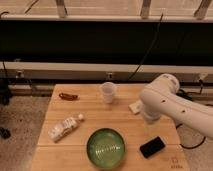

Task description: Pick up the ceramic bowl

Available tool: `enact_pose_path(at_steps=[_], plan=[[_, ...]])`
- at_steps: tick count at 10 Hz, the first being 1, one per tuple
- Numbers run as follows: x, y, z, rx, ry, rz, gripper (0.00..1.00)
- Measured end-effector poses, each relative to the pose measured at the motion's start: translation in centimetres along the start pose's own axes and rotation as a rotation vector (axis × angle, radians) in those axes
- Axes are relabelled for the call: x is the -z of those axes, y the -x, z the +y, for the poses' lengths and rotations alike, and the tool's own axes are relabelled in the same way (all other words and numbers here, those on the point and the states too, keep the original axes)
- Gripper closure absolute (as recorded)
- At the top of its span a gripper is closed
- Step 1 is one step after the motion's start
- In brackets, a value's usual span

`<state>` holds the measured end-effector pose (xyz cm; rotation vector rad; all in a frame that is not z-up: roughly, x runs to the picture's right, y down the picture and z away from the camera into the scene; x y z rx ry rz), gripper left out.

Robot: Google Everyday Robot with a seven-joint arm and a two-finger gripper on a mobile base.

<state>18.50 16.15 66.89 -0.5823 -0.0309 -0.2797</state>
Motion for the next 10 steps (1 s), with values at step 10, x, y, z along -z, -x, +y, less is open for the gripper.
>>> enact_pose_path(at_steps=[10], plan=[[-2.0, 4.3, 0.4, 0.240, 0.004, 0.007, 0.20]])
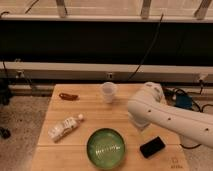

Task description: Pick up the ceramic bowl

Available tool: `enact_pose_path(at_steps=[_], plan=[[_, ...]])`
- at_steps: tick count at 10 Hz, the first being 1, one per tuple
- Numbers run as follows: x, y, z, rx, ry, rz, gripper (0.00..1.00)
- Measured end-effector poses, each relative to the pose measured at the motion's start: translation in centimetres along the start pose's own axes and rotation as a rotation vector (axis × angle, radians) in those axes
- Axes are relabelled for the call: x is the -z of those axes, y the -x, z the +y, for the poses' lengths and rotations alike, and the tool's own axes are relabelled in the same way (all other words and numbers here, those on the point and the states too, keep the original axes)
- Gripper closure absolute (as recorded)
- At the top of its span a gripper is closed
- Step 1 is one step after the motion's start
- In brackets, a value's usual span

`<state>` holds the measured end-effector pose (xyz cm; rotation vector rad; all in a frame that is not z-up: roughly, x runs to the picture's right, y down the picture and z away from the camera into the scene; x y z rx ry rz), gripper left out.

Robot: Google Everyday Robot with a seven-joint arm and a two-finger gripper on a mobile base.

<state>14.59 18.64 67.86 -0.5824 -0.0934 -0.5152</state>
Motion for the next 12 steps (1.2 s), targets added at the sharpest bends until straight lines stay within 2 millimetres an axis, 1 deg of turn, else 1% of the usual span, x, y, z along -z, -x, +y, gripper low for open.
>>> enact_pose_path(at_steps=[2, 5, 8, 10, 12], plan=[[-0.3, 1.2, -0.5, 0.052, -0.003, -0.008, 0.20], [-0.8, 2.3, -0.6, 0.118, -0.001, -0.019, 0.20], [-1.4, 3.9, -0.8, 0.157, 0.002, -0.029, 0.20], [-1.7, 4.4, -0.6, 0.162, 0.004, -0.035, 0.20], [-2.1, 5.5, -0.6, 0.182, 0.006, -0.043, 0.20]])
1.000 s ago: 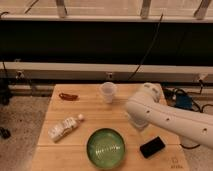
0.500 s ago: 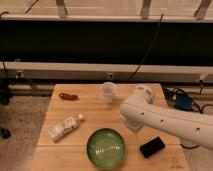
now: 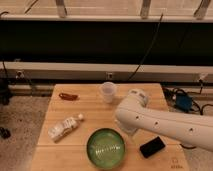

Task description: Pick up the ceramic bowl

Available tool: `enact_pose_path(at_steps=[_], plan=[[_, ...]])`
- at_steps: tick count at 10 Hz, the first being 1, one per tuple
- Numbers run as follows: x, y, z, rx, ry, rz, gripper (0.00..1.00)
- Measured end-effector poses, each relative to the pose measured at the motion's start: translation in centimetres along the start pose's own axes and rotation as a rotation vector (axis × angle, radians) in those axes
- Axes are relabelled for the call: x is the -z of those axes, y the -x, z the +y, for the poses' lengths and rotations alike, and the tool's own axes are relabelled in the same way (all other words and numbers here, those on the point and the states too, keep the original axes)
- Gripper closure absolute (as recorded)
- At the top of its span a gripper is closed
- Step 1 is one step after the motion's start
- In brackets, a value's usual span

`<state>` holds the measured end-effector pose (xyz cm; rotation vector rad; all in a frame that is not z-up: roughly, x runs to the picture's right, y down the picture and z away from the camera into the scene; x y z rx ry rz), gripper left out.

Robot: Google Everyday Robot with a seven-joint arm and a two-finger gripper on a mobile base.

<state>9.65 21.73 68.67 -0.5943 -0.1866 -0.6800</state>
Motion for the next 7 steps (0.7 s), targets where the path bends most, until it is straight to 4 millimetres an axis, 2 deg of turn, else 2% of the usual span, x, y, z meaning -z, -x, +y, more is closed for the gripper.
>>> enact_pose_path(at_steps=[7], plan=[[-1.8, 1.9, 0.3, 0.028, 0.015, -0.019, 0.20]])
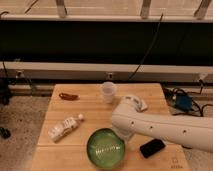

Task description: Pick up the ceramic bowl

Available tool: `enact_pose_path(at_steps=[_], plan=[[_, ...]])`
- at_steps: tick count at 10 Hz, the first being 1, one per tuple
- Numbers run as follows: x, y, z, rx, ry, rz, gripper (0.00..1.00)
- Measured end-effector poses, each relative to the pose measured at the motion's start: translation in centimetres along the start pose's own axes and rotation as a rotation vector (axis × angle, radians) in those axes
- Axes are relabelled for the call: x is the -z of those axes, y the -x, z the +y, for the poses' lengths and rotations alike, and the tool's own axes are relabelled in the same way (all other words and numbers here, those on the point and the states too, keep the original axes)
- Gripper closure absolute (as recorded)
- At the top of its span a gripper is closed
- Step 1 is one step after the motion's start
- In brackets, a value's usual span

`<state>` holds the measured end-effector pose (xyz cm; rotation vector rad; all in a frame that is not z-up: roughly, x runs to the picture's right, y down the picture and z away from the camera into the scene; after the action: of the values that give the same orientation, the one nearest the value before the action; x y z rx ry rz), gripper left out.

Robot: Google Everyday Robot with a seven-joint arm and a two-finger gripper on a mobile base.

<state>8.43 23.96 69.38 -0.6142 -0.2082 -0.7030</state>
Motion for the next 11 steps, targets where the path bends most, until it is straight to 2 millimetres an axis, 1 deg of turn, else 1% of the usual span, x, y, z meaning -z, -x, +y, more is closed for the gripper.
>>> enact_pose_path(at_steps=[3, 7, 10, 11], plan=[[-1.2, 0.4, 0.5, 0.005, 0.017, -0.013, 0.20], [-1.9, 0.7, 0.7, 0.007, 0.025, -0.027, 0.20], [-3.5, 0.7, 1.0, 0.006, 0.031, -0.034, 0.20], [-3.5, 0.6, 0.9, 0.006, 0.029, -0.032, 0.20]])
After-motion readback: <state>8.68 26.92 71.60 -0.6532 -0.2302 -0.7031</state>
